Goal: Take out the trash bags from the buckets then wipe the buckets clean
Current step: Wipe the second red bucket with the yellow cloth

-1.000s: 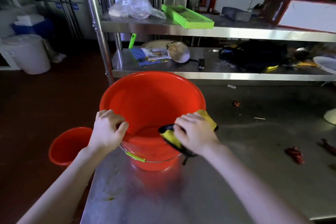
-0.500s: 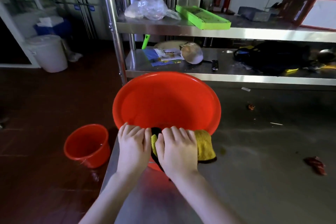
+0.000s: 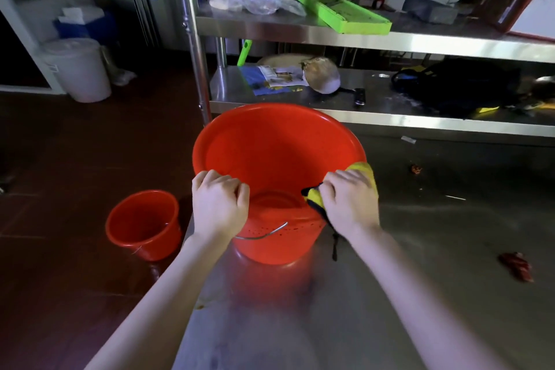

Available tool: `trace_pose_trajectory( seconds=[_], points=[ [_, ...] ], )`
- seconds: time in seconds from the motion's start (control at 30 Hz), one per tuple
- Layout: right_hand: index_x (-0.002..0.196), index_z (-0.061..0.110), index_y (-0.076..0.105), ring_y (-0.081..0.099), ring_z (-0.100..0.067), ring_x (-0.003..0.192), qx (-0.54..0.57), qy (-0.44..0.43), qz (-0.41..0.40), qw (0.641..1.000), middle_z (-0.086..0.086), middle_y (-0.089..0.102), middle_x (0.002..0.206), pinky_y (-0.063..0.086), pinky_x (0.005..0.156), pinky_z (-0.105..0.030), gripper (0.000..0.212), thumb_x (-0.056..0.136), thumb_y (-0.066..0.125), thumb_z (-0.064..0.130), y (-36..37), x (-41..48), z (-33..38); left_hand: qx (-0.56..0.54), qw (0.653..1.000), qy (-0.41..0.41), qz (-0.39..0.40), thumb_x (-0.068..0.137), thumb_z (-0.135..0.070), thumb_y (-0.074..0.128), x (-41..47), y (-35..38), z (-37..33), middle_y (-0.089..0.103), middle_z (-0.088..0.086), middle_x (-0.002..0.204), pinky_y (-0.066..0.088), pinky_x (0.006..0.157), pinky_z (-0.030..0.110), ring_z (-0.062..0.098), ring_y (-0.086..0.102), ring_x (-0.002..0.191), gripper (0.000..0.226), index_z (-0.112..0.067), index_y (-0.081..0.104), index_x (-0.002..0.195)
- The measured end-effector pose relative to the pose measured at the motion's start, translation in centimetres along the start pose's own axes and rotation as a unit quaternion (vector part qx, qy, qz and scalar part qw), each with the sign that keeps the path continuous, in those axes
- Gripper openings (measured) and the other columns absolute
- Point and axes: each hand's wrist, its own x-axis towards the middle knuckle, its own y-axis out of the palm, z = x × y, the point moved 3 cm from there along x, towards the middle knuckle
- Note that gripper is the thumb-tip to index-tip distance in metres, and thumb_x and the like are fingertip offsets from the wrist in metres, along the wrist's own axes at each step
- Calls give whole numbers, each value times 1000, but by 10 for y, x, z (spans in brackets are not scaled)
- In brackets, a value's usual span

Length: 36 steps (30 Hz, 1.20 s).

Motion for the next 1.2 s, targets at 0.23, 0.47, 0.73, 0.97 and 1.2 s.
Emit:
trace_pose_trajectory(
  seconds=[0.23,0.47,0.73,0.97,1.2],
  points=[
    [68,14,56,52,-26,60,-26,-98,-44,994,-2,52,62,42,61,-38,27,90,51,29,12,-43,86,-43,999,2,29,81,-27,37,-7,-8,20,37,-7,44,35,83,36,19,40,58,38,-20,26,45],
    [72,9,61,57,-28,71,17,-130,96,987,-4,60,68,45,72,-38,34,91,41,27,-19,4,-13,-99,993,9,60,80,-16,46,10,-8,27,32,-9,44,36,90,36,13,40,61,43,-28,21,47],
    [57,10,56,52,-32,56,-20,30,-58,998,-8,57,55,45,66,-40,29,82,45,20,7,-9,32,-6,999,31,43,96,-17,50,6,-1,-1,52,7,52,44,92,46,32,50,58,42,-11,48,54],
    [61,16,54,53,-25,53,-20,-113,-18,993,0,53,55,42,54,-37,30,88,45,24,5,-28,50,-33,996,80,-9,97,-19,41,-21,6,-20,34,-12,49,35,77,34,14,35,57,46,-19,36,51],
    [67,11,53,48,-22,72,19,-103,144,984,3,53,67,44,73,-40,25,92,50,11,-20,27,-59,-82,993,81,34,92,-23,42,1,7,6,33,-9,44,36,83,34,15,39,58,47,-24,25,48]
  ],
)
